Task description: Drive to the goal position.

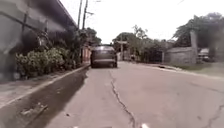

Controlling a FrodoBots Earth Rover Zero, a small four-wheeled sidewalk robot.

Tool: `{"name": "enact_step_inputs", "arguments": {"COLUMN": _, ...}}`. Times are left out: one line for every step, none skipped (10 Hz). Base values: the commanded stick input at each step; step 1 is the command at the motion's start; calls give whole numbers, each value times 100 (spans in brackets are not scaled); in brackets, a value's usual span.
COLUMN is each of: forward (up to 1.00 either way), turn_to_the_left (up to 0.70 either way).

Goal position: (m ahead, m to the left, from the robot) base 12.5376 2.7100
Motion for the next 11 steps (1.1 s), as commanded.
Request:
{"name": "enact_step_inputs", "arguments": {"forward": 70, "turn_to_the_left": -32}}
{"name": "enact_step_inputs", "arguments": {"forward": 70, "turn_to_the_left": -15}}
{"name": "enact_step_inputs", "arguments": {"forward": 70, "turn_to_the_left": 0}}
{"name": "enact_step_inputs", "arguments": {"forward": 70, "turn_to_the_left": 0}}
{"name": "enact_step_inputs", "arguments": {"forward": 70, "turn_to_the_left": 0}}
{"name": "enact_step_inputs", "arguments": {"forward": 70, "turn_to_the_left": 0}}
{"name": "enact_step_inputs", "arguments": {"forward": 70, "turn_to_the_left": 0}}
{"name": "enact_step_inputs", "arguments": {"forward": 70, "turn_to_the_left": 0}}
{"name": "enact_step_inputs", "arguments": {"forward": 70, "turn_to_the_left": 0}}
{"name": "enact_step_inputs", "arguments": {"forward": 70, "turn_to_the_left": 0}}
{"name": "enact_step_inputs", "arguments": {"forward": 70, "turn_to_the_left": 0}}
